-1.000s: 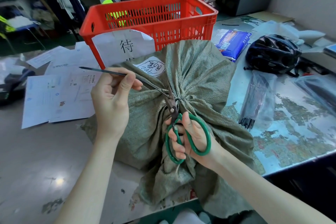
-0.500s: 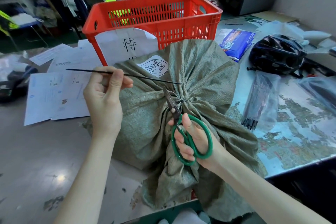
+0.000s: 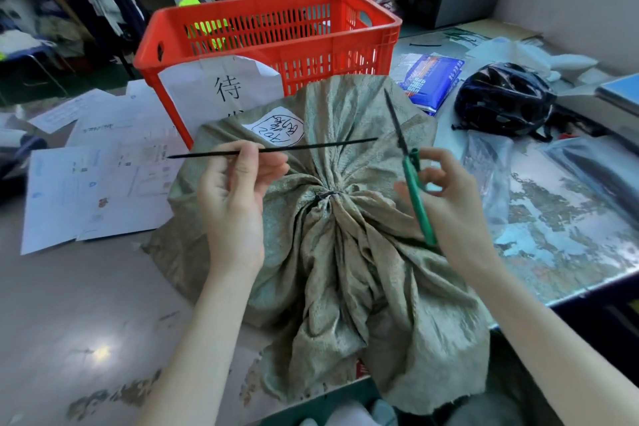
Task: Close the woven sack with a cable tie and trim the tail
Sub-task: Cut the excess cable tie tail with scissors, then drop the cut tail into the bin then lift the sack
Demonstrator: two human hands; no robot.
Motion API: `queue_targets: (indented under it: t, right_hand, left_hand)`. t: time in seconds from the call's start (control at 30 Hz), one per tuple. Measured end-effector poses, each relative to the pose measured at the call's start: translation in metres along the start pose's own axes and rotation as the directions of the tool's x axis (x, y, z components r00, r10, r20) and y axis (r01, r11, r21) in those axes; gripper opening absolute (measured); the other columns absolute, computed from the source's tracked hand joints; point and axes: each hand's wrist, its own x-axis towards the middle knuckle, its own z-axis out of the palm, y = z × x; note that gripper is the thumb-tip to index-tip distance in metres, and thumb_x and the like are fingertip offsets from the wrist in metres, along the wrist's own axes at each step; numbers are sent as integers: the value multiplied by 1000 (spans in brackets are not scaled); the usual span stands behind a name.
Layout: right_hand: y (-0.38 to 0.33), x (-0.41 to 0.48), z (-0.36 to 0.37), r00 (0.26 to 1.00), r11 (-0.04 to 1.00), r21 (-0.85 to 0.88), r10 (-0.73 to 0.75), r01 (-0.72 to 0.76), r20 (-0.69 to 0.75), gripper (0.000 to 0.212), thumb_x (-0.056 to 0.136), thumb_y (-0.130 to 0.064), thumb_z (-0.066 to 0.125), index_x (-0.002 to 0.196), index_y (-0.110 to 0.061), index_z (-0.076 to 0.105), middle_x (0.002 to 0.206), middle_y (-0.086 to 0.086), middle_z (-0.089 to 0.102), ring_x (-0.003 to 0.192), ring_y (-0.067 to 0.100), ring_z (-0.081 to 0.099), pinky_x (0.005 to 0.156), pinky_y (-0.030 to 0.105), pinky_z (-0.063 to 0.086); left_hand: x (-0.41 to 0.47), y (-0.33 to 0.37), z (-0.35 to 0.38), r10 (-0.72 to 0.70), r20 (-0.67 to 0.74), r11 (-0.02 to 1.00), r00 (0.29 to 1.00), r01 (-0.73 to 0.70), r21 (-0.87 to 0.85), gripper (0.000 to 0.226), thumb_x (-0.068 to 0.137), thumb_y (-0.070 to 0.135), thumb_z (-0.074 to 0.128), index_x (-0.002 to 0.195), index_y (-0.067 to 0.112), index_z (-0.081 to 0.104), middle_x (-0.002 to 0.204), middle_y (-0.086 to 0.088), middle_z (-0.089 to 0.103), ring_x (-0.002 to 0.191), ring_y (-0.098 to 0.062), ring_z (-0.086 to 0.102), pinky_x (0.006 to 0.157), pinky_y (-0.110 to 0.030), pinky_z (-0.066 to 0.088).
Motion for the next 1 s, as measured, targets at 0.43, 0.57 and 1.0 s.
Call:
queue_targets:
  t: [0.43, 0.57, 1.0]
  right_hand:
    - [110, 39, -93, 919, 822, -449, 209, -351, -335, 42, 83, -4, 63, 122, -5, 47, 98, 15, 59, 75, 32, 60, 60, 40, 50]
    - [144, 42, -110, 907, 652, -634, 244, -416, -343, 43, 81, -3, 65, 121, 2, 49, 104, 24, 62, 72, 34, 59, 63, 44, 51]
    - [202, 29, -114, 901, 438, -802, 337, -406, -273, 19, 87, -12, 58, 102, 0, 56, 87, 20, 64, 68, 30, 57, 56, 35, 47]
  left_hand:
    - [-23, -29, 27, -158, 121, 987, 980, 162, -22, 12, 93, 11, 48, 90, 11, 60, 72, 2, 72, 72, -10, 69, 74, -24, 55]
    - [-27, -33, 28, -186, 129, 982, 974, 188, -1, 12, 90, 15, 51, 90, 11, 62, 73, -1, 73, 73, -13, 70, 75, -26, 55]
    - [-32, -36, 16, -238, 108, 970, 965, 232, 70, 14, 97, 3, 48, 93, 5, 61, 74, 1, 72, 75, -12, 68, 76, -25, 55]
